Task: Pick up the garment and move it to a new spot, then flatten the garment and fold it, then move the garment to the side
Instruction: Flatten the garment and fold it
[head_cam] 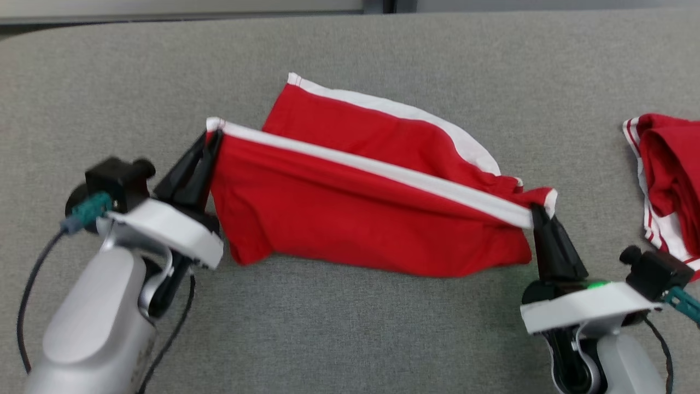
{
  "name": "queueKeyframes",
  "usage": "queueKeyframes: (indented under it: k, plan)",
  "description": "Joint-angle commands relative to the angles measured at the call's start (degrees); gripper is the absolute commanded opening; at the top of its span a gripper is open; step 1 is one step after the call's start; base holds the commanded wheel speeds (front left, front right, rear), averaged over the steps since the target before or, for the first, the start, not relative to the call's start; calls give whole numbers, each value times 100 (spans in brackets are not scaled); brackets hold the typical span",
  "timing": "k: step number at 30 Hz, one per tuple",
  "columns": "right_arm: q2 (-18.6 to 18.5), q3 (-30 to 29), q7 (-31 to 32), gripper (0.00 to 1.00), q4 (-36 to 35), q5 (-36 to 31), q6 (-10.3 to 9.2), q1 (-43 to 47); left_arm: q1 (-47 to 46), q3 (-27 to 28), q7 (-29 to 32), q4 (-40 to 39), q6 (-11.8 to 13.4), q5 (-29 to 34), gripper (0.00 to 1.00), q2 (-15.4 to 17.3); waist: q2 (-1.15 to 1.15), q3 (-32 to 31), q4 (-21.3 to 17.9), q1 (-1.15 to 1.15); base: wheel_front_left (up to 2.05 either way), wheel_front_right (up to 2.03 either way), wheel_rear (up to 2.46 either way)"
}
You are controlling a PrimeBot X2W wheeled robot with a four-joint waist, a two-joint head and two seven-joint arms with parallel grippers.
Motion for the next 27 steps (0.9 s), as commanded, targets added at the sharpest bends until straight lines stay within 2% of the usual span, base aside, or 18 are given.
queueKeyframes:
  k: [1,8,15,17,18,19,20,23,27]
  plan:
    - [-59,-51,-112,0,151,55,-42,-264,-424,-103,61,178,22,-112,0,169,0,512,-117,0,0,0,0]
    - [-55,189,-533,0,886,430,-32,-1372,-2183,-1108,206,1299,20,-717,0,457,0,1074,-401,0,0,0,0]
    - [-56,658,-753,0,1466,767,-31,-1978,-3190,-2032,139,2272,16,-1251,0,553,0,1307,-668,0,0,0,0]
    - [-55,793,-769,38,1589,827,-30,-2074,-3329,-2290,161,2482,14,-1444,0,533,0,1336,-688,0,0,0,0]
    - [-55,847,-776,100,1630,814,-30,-2109,-3380,-2390,159,2565,14,-1559,0,524,0,1346,-693,0,0,0,0]
    - [-53,906,-777,100,1638,786,-29,-2124,-3421,-2480,151,2642,14,-1674,36,530,0,1349,-696,0,0,0,0]
    - [-49,956,-780,100,1602,687,-24,-2145,-3459,-2572,99,2697,13,-1761,100,544,0,1346,-697,0,0,0,0]
    - [-39,952,-800,100,1329,248,-23,-2031,-3462,-2664,-240,2926,13,-1964,100,579,0,1296,-631,0,0,0,0]
    - [-63,639,-807,100,638,-482,-24,-1686,-3244,-2399,-645,3161,55,-1987,100,429,0,1139,-480,0,0,0,0]
